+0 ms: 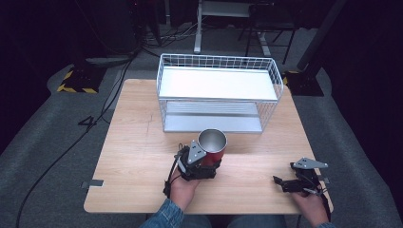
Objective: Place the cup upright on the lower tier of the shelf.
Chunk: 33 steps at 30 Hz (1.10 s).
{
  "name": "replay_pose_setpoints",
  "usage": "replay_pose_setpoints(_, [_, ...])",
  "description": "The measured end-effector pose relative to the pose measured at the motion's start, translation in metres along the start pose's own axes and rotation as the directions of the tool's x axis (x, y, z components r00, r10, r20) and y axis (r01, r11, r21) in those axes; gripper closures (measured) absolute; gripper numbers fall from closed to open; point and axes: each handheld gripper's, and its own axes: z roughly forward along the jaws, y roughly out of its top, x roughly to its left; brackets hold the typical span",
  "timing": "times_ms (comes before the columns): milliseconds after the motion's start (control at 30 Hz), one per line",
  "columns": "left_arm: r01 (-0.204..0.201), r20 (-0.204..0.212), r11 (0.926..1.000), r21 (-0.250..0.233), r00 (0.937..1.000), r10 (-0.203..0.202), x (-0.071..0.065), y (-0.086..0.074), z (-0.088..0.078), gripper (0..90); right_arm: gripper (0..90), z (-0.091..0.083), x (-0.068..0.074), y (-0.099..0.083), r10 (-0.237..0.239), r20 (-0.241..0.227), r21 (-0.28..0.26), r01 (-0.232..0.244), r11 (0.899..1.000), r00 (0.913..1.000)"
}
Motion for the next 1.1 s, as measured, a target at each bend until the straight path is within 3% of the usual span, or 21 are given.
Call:
replay_pose_setpoints(400, [-0.049, -0.023, 0.9984, -0.027, 0.9986, 0.048, 0.023, 0.026, 0.021, 16.5, 3.9, 0.0, 0.0, 0.0, 0.003, 0.005, 0.0, -0.003, 1.0, 1.0])
replay_pose_setpoints(633, [-0.034, -0.032, 0.9989, -0.032, 0.9989, 0.033, 0.036, 0.034, 0.036, 16.5, 3.9, 0.0, 0.0, 0.0, 0.002, 0.005, 0.001, -0.002, 1.0, 1.0])
replay_pose_setpoints(667, [-0.016, -0.033, 0.9993, -0.035, 0.9993, 0.015, 0.042, 0.036, 0.042, 16.5, 3.9, 0.0, 0.0, 0.0, 0.002, 0.005, 0.001, -0.002, 1.0, 1.0])
replay_pose_setpoints(767, [-0.029, -0.056, 0.999, -0.033, 0.998, 0.028, 0.048, 0.039, 0.047, 16.5, 3.9, 0.0, 0.0, 0.0, 0.002, 0.005, 0.0, -0.002, 1.0, 1.0])
replay_pose_setpoints(867, [-0.018, -0.072, 0.9993, -0.032, 0.9973, 0.015, 0.06, 0.04, 0.053, 16.5, 4.5, 0.0, 0.0, 0.0, 0.001, 0.005, -0.001, -0.001, 1.0, 1.0])
replay_pose_setpoints(1100, [-0.044, -0.081, 0.9986, -0.028, 0.9959, 0.042, 0.064, 0.04, 0.064, 16.5, 5.8, 0.0, 0.0, 0.0, -0.003, -0.001, -0.005, 0.003, 1.0, 1.0])
